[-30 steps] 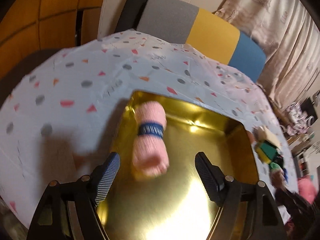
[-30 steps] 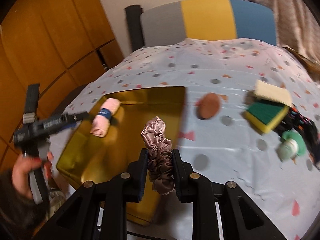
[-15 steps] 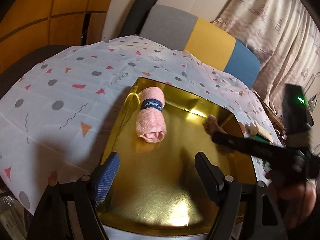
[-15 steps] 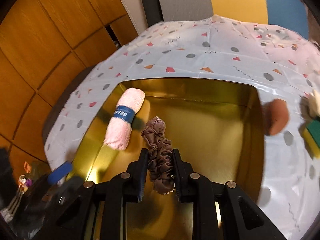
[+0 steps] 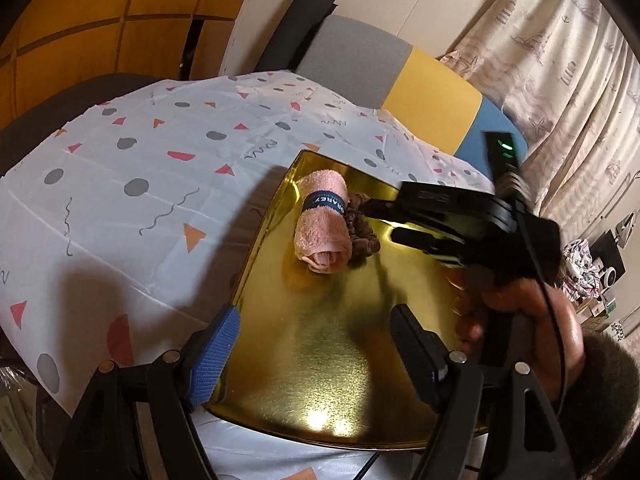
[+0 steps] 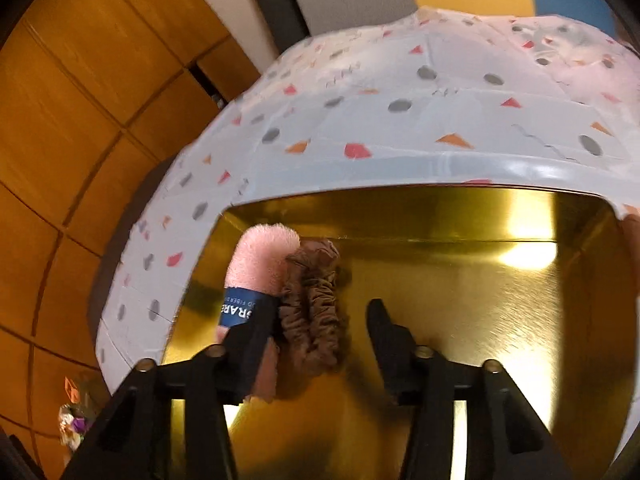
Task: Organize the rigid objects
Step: 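Grasp the blue tempo tissue pack with the right tool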
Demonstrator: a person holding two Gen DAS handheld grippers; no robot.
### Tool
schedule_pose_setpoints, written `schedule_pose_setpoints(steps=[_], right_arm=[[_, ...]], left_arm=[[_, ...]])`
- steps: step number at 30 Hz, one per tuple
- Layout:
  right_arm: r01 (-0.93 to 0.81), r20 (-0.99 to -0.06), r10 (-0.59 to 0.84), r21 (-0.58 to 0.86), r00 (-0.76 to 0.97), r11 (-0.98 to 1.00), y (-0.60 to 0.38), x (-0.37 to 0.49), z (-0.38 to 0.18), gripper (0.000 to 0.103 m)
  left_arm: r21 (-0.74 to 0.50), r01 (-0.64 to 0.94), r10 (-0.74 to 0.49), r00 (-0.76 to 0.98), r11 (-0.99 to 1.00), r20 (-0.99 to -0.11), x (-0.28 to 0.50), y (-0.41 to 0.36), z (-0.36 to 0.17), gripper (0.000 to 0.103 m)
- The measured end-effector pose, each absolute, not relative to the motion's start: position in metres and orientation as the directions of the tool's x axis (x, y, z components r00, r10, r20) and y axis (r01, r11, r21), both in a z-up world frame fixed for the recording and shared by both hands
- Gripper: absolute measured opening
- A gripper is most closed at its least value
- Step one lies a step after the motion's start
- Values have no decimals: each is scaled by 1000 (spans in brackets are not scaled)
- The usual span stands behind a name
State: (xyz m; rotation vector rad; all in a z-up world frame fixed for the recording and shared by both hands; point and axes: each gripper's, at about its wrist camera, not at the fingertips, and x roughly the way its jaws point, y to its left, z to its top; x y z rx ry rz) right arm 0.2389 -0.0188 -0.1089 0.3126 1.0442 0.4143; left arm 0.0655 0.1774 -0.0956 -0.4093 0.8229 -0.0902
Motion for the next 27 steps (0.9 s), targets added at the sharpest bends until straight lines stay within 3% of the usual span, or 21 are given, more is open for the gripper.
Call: schedule_pose_setpoints(steps=[3,5,11,16,20,27], right_arm=[[-220,-719,477,427,506,877,-40,213,-85,59],[-233,-691,446,385,569,893,-54,193,-70,71],[-203,-629,275,186,727,961,-114,122,-43,83],[-76,-673,119,93,730,993,-176,85,-73,83],[52,-716,35,98,698,994,-230,67,-102,83],[241,-704,-126,65,698,968,-314,39,-119,83]], left_arm=[[-403,-71,-251,680,913,-689,65,174,-95,78],[-403,-59,-260,676,913,-689,64,169,-95,78],[-370,25,-290,673,929,-681,54,134,-88,78],[-360,100,-332,663,928,-671,42,97,-83,78],[-353,166,-373,642,921,-670,34,68,-83,78],[-338,295,-449,577,894,-682,31,9,-86,78]])
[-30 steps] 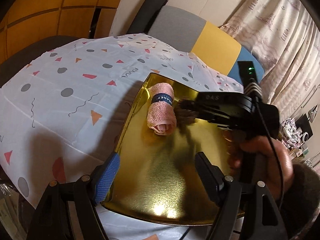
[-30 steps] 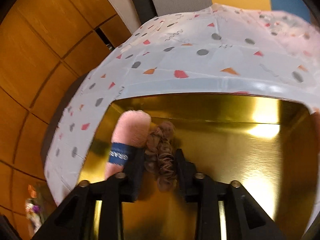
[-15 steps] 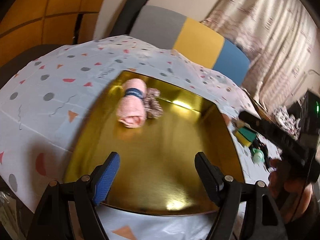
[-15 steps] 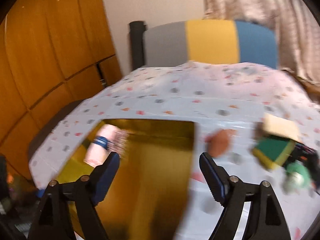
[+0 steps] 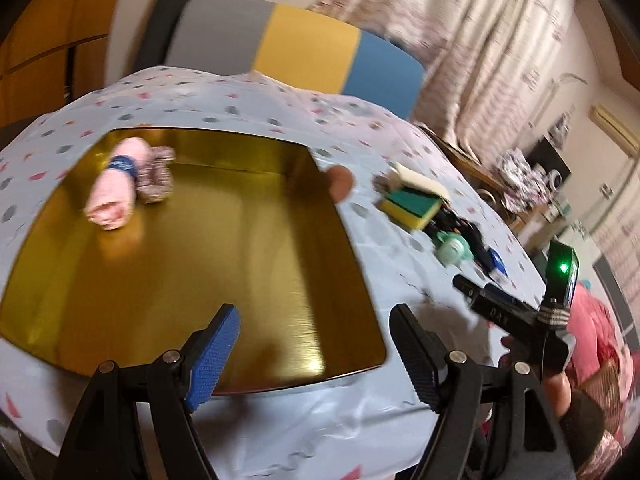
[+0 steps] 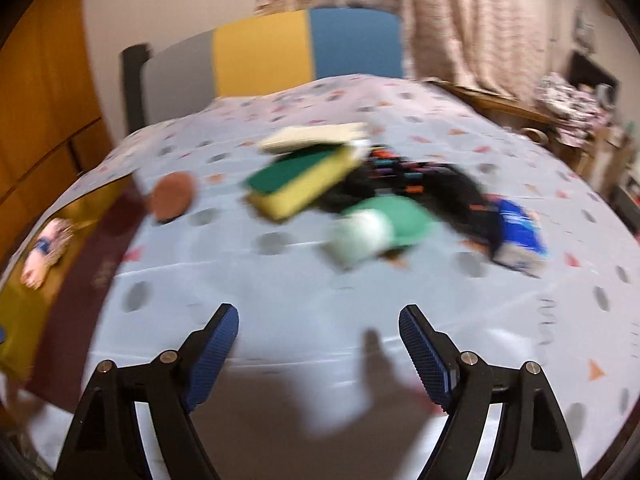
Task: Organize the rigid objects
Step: 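Grasp the blue tempo tissue pack with the right tool, then grasp the white bottle with green cap using the left tool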
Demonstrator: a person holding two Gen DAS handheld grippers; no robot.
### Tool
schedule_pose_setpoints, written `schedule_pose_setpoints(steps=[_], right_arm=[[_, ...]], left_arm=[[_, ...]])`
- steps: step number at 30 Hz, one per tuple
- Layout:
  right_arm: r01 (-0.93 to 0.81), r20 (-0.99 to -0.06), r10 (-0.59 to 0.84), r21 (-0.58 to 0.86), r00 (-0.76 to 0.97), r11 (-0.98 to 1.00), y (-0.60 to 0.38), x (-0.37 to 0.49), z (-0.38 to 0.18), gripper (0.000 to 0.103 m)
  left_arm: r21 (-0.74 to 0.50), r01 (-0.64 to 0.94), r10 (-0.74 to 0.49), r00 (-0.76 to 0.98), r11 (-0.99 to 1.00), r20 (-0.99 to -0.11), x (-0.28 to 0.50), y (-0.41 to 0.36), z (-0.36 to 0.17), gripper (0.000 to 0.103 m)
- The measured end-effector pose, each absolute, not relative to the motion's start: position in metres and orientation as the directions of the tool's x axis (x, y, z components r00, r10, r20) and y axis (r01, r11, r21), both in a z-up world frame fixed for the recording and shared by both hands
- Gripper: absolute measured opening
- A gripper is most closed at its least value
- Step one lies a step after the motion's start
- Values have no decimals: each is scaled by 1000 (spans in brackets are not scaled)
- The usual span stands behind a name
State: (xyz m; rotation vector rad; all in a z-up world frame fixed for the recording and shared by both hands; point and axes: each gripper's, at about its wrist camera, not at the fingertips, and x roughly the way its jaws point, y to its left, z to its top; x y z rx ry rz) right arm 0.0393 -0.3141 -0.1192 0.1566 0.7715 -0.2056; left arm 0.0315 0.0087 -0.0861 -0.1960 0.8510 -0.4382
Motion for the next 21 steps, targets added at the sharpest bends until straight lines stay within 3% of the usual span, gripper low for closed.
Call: schedule_pose_setpoints(steps=[8,13,17,19,21], right_arm=[[482,-663,-350,19,662,876,-424,44,-105,83],[550,-693,-379,31,613,835,-467,68,-111,83],[566,-727,-369,33,579,824,-488,83,-127,76],[562,-748,-335,61,572,825,-492,87,-134,61],[571,-759,-325,76,565,817,-496,86,-139,58]], left_arm=[[-307,400,-492,539,864,-684,34,-50,-78,78],[-286,440,-504,530,851,-682,37,-74,-69,78],[-271,462,-505,522,845,-687,44,-92,-64,78],[-267,470,-508,515,841,-691,48,-100,-64,78],[-269,480,-513,501,835,-697,52,-110,-65,78]])
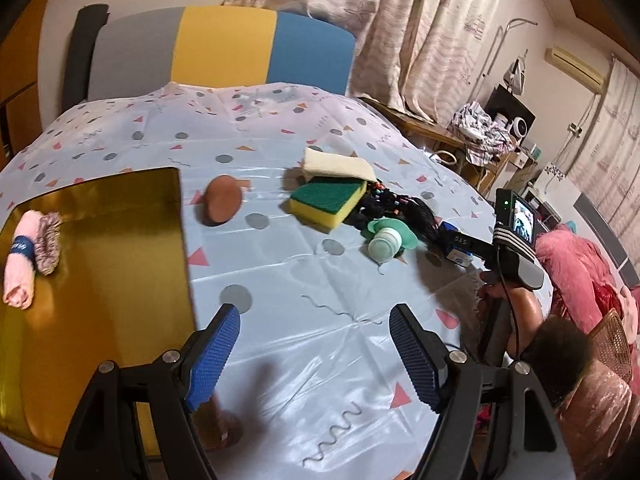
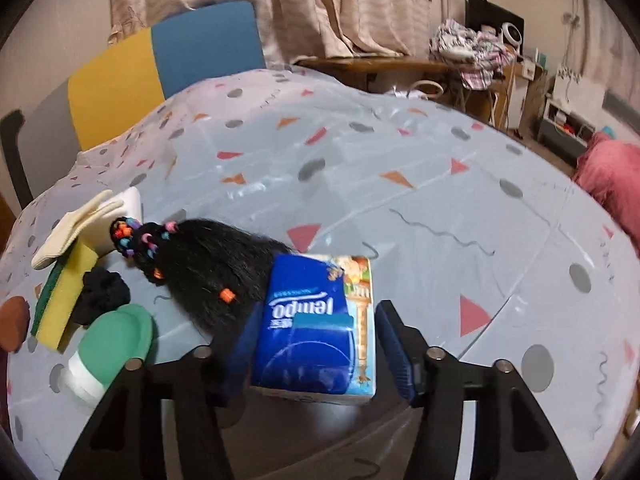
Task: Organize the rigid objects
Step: 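Grasp the white bottle with green cap using the left tool, then carry the bottle into the gold tray and open the left tool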
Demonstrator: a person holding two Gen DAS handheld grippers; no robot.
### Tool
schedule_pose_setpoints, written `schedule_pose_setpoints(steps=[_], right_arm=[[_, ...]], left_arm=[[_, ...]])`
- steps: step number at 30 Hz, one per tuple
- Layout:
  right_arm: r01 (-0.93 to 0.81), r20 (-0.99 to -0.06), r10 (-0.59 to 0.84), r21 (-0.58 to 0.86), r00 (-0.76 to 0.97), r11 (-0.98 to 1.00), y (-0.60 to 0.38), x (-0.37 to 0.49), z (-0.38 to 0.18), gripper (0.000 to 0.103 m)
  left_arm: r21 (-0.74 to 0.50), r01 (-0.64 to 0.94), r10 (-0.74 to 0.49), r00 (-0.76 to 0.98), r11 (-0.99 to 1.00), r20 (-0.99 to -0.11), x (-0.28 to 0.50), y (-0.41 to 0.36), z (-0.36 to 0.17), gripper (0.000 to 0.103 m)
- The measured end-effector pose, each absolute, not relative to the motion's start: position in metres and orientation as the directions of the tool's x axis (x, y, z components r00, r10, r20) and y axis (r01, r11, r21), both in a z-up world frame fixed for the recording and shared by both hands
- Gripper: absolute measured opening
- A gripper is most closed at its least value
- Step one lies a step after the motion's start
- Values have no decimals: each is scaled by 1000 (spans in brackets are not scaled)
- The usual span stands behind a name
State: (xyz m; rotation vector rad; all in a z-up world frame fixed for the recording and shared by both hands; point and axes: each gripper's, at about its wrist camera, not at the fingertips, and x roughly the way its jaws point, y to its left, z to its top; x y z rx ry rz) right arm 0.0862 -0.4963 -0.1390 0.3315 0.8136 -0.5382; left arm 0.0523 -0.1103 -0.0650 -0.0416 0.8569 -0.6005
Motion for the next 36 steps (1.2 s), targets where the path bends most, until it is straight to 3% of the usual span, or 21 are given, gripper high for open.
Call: schedule_pose_setpoints(steps=[7,14,20,25,30,36], right_arm=[[568,-739,-346,61,579,821,-490,85,-143,53],[571,-622,-423,48,659,820,-473,63,-123,53],[576,-680,-358,115,640,810,-481,62,-133,53],[588,-660,-357,160,661,793,-484,50,-133,53],[604,-672,-359,167,648,779,-488,50,-137,53],[602,-620,-395,159,678,782,-480,43,-129,53]], left_arm=[[-281,532,-540,428,799,-725,76,-163,-76,78],[-221,610,-523,375,761,-766,100,-229,-90,78],[-149,669,-480,343,728,-807,129,-291,-110,78],[-62,708,-428,352,704,-832,145,-329,-133,78],[-115,707,-467,328,698,-821,148,-329,-146,69],[-125,693,-490,360,710,-794,135,-313,-148,58]])
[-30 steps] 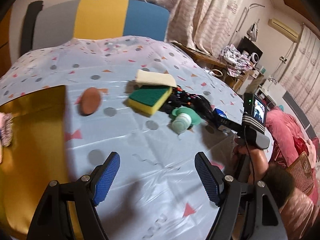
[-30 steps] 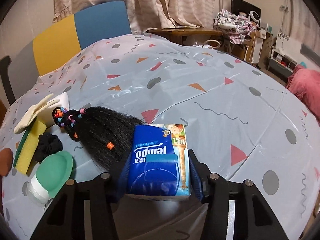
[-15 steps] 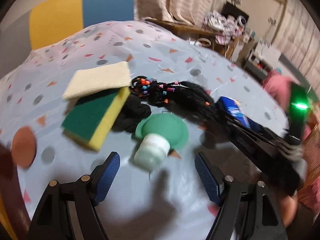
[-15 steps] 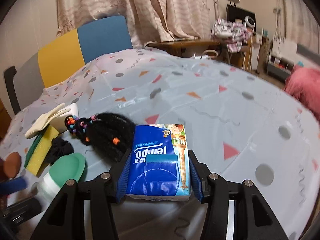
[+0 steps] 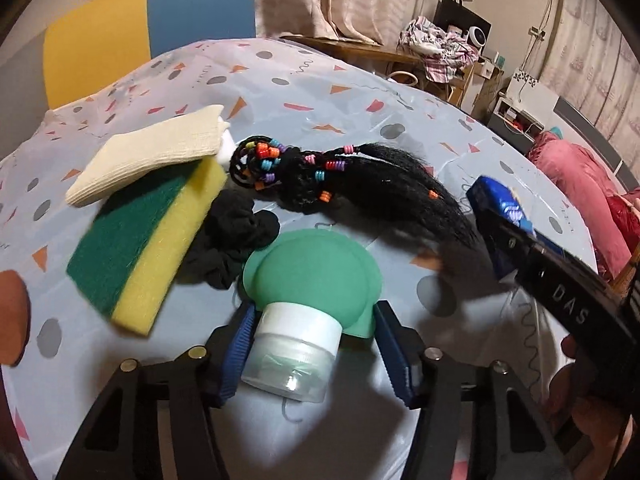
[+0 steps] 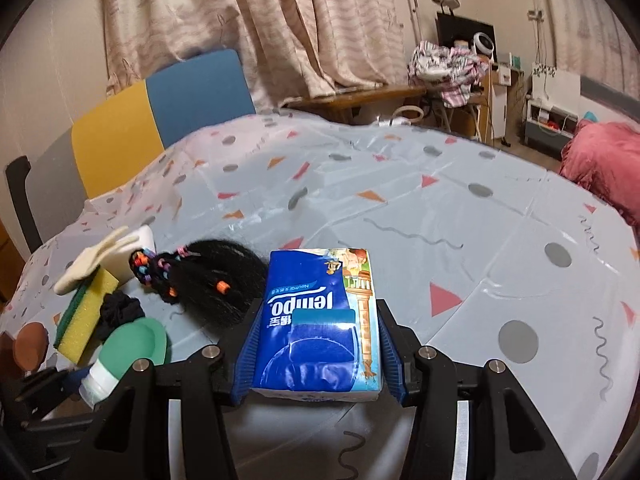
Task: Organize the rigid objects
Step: 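Carry the bottle into the gold tray and open the left tool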
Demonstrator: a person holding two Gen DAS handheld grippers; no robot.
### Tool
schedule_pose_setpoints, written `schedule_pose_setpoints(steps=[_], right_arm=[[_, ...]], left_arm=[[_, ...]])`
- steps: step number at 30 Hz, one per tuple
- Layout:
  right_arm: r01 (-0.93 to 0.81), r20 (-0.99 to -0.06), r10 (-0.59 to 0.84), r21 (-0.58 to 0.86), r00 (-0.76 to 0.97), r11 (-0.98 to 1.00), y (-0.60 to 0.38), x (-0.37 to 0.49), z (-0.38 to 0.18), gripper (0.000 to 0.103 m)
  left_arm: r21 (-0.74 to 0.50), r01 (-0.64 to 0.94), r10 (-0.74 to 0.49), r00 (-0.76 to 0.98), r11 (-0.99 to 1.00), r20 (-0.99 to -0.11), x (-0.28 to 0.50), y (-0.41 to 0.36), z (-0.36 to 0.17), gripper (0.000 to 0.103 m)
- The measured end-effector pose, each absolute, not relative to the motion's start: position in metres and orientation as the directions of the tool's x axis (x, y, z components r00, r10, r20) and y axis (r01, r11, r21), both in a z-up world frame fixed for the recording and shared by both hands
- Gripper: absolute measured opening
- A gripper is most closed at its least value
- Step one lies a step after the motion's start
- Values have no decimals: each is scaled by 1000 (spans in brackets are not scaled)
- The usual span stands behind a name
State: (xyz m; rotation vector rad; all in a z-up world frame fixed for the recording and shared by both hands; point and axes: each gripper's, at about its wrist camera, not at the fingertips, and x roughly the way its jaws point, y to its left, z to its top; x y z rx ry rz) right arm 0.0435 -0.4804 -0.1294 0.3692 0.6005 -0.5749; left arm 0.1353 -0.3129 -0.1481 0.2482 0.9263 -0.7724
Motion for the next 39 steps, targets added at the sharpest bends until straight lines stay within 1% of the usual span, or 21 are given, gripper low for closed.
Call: schedule_pose_setpoints(steps=[5,12,14,18,25,28,39], right_arm=[[559,-553,-407,134,727,818,-466,39,-117,53],[426,-526,-332,64,783,903,-439,50,-111,53],[404,-522,-320,52,790,913,-433,50,-111,53],[353,-534,-287,24,795,935,-423,56,-112,53],[292,-555,-260,-33,790,956,-400,61,-109,53],[271,-565,-229,-10,793,963,-389,62,-107,53],[197,-587,-90,120,805,973,-328,59,-100,53]], left_arm=[[-191,640,-512,363,744,-779,127,-285,-144,58],[-251,576,-532,393,778,-750,105,-232,-130,58],[-282,561,-555,405,779,-727,99,-212,-119,58],[-294,536,-562,449,792,-695,90,-179,-97,58],[-287,452,-516,541,844,-664,87,-116,-69,58],[-295,399,-486,564,868,-667,92,-88,-68,58],[-330,202,-385,567,922,-728,129,-3,-89,58]])
